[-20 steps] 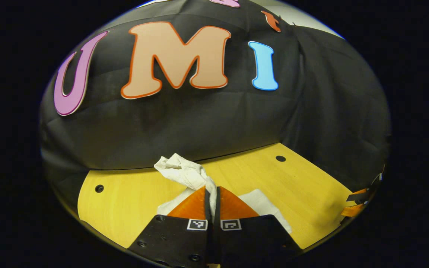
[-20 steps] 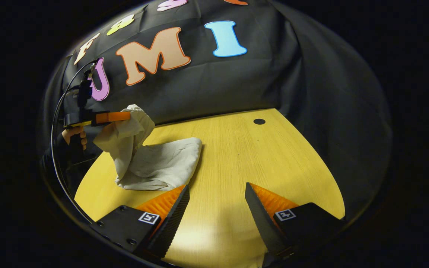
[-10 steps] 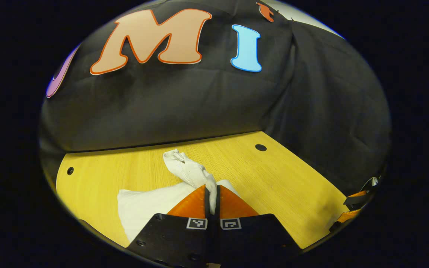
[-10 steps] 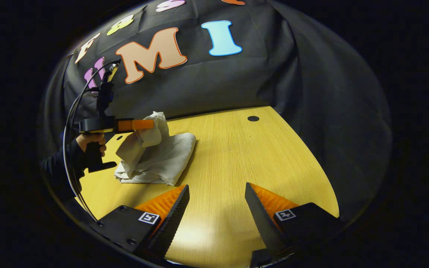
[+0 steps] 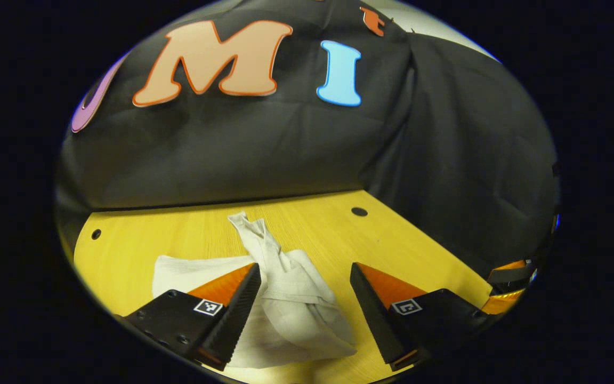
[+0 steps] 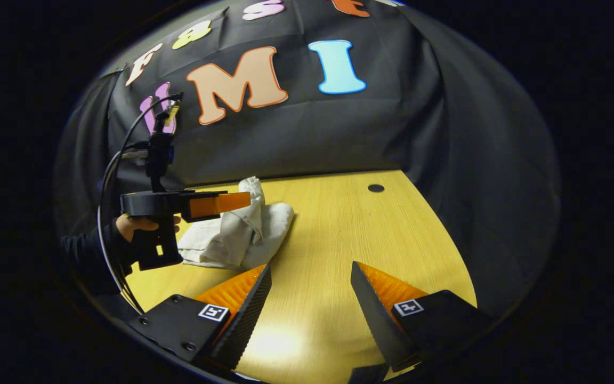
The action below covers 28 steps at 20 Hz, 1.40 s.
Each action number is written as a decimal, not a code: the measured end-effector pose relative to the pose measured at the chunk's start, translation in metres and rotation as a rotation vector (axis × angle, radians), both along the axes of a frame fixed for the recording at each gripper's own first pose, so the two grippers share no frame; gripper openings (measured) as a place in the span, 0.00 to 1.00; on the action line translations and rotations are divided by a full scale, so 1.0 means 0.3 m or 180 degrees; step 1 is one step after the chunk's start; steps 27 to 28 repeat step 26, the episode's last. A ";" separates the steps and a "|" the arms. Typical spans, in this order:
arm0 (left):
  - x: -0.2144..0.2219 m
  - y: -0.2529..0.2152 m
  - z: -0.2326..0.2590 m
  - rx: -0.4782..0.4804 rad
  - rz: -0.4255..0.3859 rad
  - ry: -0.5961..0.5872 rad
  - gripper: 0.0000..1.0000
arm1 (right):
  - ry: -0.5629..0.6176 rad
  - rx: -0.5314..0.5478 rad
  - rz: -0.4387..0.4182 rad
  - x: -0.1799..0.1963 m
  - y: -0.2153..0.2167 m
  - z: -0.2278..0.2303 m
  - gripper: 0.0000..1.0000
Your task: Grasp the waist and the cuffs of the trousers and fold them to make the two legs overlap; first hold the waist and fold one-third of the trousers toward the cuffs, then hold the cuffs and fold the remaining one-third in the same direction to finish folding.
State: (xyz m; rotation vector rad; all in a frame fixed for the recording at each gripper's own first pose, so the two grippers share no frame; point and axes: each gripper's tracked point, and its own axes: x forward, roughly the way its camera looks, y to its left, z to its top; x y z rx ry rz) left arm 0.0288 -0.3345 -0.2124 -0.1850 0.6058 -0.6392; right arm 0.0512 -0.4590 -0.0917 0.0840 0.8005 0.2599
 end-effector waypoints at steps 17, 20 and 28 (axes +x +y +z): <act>-0.015 0.931 0.506 0.0421 0.1307 -0.1230 0.95 | -0.1621 0.0288 -0.0247 0.304 0.473 0.547 0.96; -0.036 0.978 0.540 0.0456 0.1386 -0.1368 0.95 | -0.1730 0.0245 -0.0295 0.303 0.483 0.573 0.96; -0.047 1.010 0.522 0.0419 0.1496 -0.1328 0.96 | -0.1762 0.0185 -0.0355 0.296 0.474 0.594 0.96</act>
